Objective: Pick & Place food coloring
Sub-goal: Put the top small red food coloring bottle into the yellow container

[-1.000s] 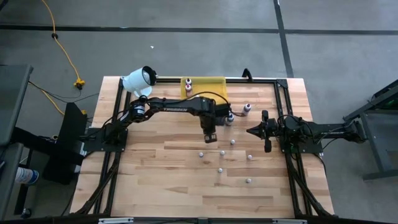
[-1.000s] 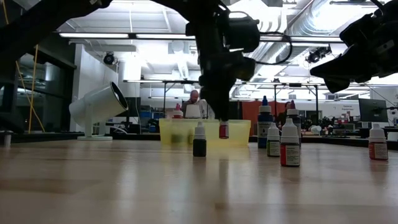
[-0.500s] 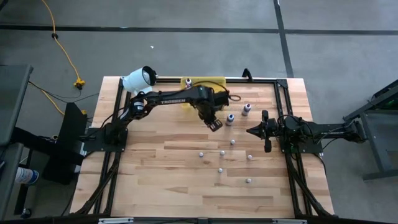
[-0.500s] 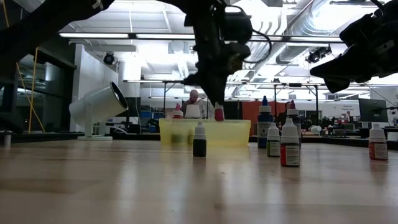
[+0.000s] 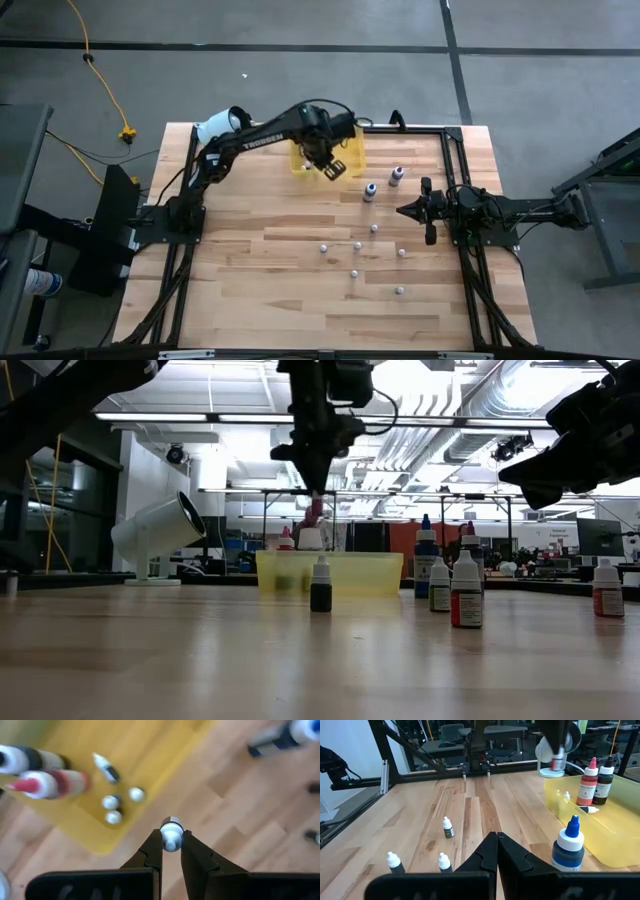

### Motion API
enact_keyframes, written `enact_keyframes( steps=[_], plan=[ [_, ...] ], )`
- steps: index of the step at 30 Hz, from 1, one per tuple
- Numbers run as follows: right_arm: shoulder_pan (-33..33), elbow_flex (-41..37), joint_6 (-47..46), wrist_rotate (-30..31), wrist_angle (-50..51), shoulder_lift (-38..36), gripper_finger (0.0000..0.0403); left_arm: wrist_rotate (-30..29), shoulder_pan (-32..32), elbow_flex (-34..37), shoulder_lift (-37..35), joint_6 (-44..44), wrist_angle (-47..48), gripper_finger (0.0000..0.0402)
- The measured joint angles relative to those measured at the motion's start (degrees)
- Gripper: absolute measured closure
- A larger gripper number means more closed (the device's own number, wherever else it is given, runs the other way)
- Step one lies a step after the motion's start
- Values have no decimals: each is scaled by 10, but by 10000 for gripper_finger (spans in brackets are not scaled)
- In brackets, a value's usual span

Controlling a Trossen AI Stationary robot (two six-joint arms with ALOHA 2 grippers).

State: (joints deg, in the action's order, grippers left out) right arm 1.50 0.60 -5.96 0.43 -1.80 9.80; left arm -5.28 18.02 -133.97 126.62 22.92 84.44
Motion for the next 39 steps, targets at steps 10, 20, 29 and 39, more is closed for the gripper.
enact_keyframes(
  steps=[10,20,29,39],
  plan=[
    [0,0,0,0,1,0,402,-47,46,1,30,14,-34,369],
    [0,0,0,0,2,0,402,-43,47,1,77,49,-93,369],
    [0,0,0,0,2,0,402,-25,36,1,102,119,-124,369],
    [0,0,0,0,3,0,402,-57,30,46,103,176,-142,369]
  ],
)
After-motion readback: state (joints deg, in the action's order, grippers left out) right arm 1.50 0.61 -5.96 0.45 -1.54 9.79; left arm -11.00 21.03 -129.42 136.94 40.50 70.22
